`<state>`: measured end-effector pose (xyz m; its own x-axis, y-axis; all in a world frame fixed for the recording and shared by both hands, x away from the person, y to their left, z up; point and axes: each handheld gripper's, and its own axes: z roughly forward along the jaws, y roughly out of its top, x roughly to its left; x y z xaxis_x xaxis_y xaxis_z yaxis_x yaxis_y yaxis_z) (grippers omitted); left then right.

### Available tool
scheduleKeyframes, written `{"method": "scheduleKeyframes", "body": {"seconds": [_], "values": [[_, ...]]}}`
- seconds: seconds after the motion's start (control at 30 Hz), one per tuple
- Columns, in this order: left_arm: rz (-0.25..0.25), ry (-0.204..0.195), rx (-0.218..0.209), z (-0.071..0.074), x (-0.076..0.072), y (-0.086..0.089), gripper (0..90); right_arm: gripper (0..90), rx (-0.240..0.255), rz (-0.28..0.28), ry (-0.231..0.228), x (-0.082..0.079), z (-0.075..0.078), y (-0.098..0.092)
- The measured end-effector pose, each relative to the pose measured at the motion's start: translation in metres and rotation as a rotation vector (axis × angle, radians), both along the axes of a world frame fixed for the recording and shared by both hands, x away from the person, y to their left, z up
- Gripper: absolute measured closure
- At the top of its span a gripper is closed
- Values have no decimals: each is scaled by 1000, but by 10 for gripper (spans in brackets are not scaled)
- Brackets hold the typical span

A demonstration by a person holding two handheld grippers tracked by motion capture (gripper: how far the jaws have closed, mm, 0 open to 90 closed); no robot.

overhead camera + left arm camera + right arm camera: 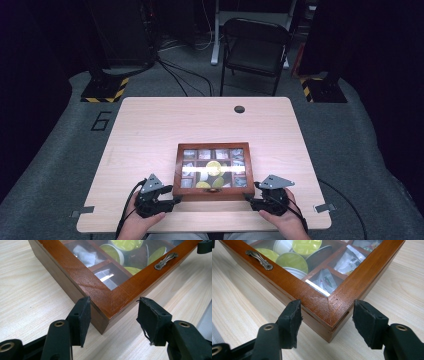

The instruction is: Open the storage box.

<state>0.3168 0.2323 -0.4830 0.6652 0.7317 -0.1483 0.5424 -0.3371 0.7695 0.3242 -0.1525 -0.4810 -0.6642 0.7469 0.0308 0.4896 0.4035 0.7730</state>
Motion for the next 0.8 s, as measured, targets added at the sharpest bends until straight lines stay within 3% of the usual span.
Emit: {"method": "scheduleKeyframes", "body": {"seconds": [0.4, 0.43, 0.8], "values": [[-5, 22, 43, -8, 1, -4, 433, 377, -29, 10, 9, 1, -5, 2], [-16, 31, 63, -8, 2, -4, 433, 377, -34, 8, 8, 1, -6, 2], [0, 21, 57, -9, 3, -4, 473, 378, -39, 15, 7, 2, -7, 2]]}}
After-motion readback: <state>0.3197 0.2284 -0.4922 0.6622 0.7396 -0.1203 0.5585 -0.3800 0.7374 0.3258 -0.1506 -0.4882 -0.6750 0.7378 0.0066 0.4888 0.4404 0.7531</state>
